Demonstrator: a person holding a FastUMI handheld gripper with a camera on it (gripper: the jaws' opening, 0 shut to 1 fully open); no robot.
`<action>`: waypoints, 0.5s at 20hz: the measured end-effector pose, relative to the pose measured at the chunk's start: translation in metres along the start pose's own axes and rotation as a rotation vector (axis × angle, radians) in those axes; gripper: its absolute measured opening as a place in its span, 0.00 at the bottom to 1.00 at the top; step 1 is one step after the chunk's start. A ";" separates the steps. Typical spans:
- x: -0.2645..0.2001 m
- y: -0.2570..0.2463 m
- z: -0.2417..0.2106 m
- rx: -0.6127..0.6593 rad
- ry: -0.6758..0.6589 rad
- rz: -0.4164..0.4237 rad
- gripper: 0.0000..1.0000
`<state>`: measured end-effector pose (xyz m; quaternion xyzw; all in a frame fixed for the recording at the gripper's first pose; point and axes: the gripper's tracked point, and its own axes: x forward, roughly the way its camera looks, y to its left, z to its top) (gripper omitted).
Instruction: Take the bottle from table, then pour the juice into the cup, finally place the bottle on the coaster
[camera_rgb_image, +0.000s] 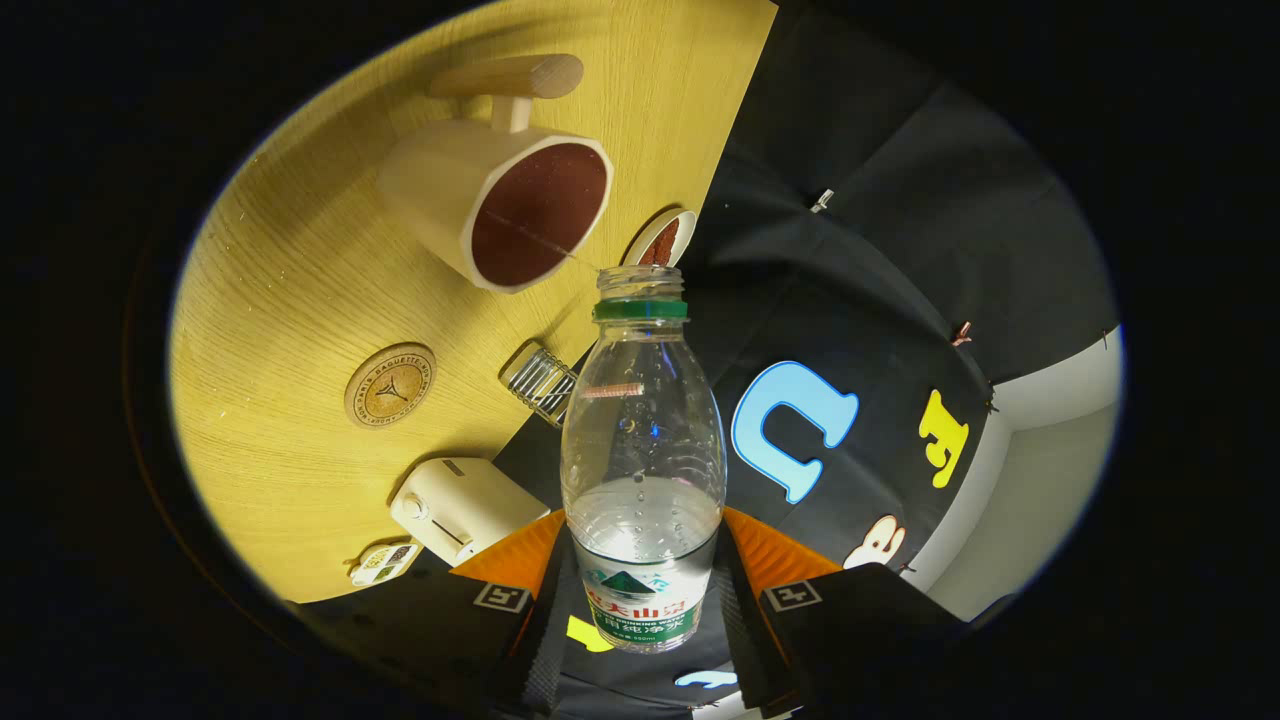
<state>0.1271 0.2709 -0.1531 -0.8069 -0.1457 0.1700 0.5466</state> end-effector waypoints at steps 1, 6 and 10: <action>0.001 -0.001 0.001 -0.002 -0.002 -0.002 0.69; 0.000 0.003 0.001 0.046 0.001 0.011 0.70; -0.001 0.029 0.000 0.212 0.019 0.081 0.70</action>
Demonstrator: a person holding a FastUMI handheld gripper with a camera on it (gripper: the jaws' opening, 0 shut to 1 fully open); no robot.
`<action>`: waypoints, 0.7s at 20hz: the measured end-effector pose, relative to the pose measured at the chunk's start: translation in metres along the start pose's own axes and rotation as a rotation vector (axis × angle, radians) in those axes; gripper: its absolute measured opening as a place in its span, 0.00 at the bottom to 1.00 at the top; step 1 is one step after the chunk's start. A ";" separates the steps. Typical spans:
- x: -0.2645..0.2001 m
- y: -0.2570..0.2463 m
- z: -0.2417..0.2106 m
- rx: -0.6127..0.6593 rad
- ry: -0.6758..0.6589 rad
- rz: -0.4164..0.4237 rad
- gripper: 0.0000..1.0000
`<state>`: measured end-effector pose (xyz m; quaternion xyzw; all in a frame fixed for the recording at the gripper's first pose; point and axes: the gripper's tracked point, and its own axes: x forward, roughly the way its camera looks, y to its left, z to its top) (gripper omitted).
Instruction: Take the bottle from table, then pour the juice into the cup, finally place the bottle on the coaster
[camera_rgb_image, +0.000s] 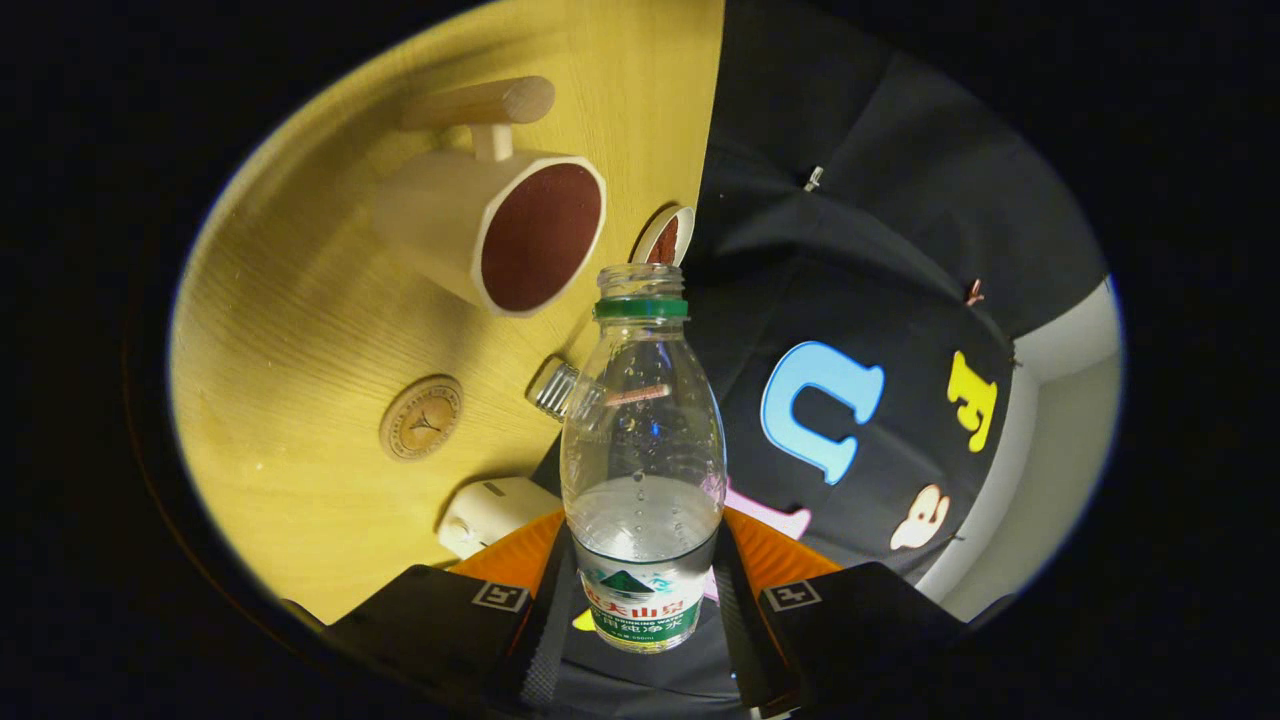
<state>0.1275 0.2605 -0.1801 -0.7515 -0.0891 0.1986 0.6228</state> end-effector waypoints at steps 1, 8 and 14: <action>-0.002 0.005 0.000 0.042 0.005 0.006 0.70; -0.008 0.036 -0.002 0.457 0.032 0.085 0.70; -0.012 0.029 0.013 0.841 -0.059 0.125 0.70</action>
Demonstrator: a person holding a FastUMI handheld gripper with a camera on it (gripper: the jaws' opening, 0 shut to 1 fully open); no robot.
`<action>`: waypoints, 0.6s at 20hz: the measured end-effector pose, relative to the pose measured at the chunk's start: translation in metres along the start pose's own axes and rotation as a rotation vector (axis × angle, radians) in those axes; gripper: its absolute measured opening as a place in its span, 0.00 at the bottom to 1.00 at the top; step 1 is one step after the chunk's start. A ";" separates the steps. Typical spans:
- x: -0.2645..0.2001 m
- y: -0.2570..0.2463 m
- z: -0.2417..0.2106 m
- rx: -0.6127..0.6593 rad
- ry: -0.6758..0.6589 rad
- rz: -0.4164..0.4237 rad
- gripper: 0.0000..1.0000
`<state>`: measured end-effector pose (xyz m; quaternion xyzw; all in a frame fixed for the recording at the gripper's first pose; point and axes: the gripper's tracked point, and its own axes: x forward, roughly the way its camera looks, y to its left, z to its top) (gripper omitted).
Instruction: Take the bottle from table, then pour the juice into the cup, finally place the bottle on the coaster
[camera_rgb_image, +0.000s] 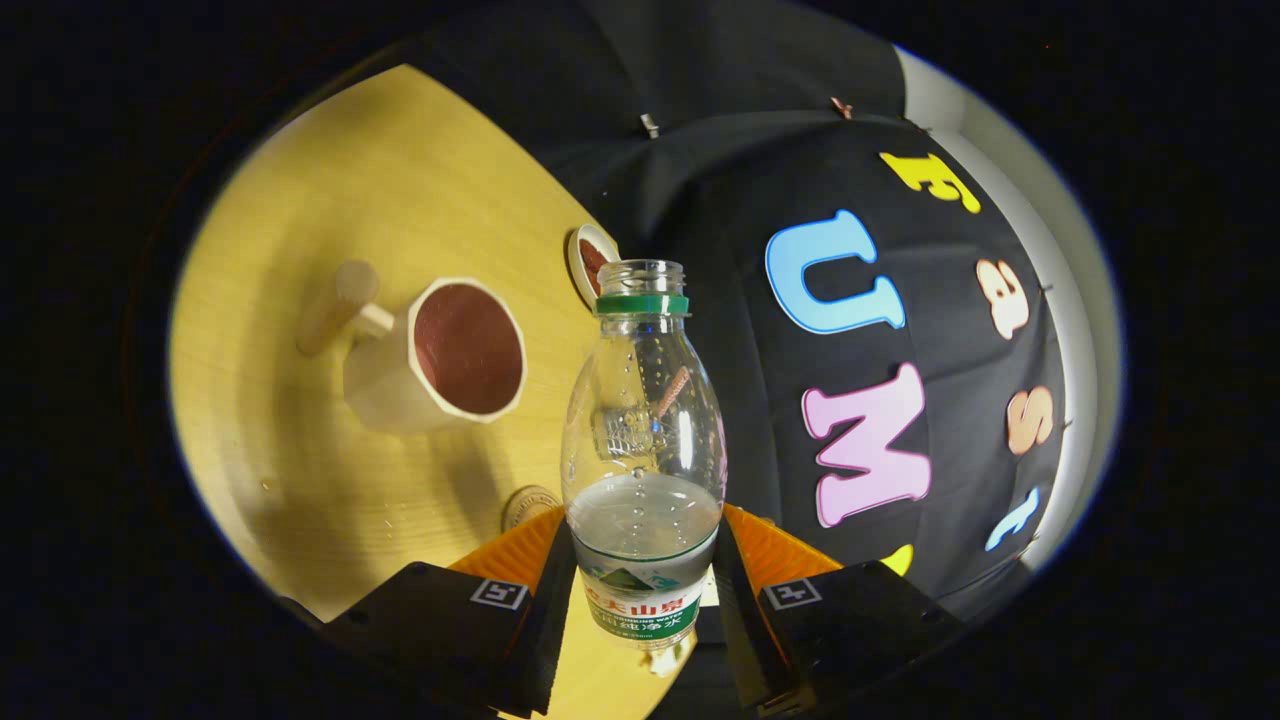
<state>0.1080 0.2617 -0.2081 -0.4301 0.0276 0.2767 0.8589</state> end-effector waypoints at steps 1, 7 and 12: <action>0.000 0.000 0.002 0.085 -0.006 0.014 0.70; -0.002 -0.018 0.014 0.514 -0.077 0.072 0.71; 0.000 -0.048 0.017 0.755 -0.135 0.071 0.71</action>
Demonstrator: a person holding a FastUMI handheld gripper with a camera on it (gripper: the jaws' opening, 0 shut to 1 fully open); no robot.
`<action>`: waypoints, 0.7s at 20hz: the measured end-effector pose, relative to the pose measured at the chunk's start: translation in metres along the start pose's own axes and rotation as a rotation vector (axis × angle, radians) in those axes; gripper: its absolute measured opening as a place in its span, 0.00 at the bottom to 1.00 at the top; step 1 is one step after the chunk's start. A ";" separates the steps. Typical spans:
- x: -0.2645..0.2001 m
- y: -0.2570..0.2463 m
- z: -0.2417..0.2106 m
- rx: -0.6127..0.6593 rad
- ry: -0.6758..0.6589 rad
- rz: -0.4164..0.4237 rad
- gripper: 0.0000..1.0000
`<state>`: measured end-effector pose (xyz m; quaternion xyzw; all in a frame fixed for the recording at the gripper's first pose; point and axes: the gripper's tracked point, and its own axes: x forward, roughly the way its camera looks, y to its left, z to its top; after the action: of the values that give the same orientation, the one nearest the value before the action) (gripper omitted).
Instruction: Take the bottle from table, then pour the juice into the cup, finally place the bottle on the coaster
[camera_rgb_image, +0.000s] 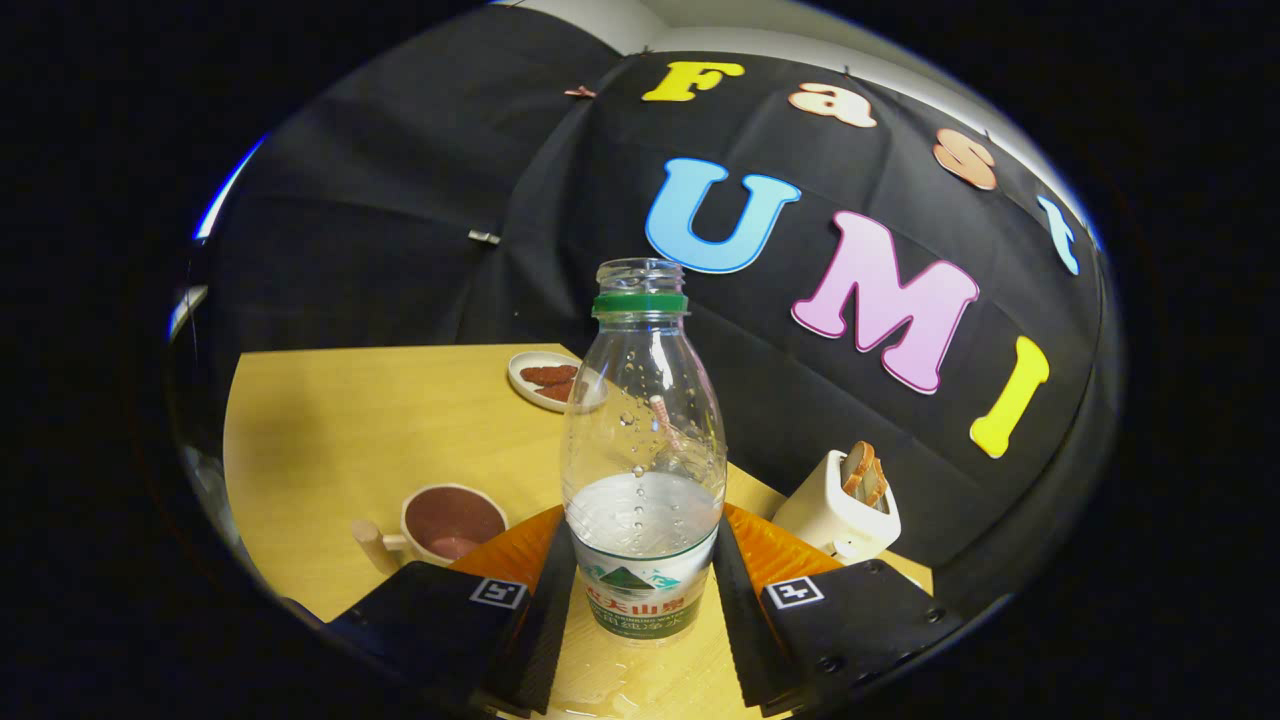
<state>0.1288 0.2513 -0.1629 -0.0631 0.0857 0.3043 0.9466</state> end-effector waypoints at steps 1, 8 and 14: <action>0.000 -0.007 0.004 0.033 -0.013 -0.007 0.71; 0.006 -0.041 0.019 0.246 -0.104 0.002 0.72; 0.027 -0.066 -0.009 0.318 -0.112 -0.017 0.72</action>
<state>0.1882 0.2114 -0.1730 0.1039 0.0796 0.2821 0.9504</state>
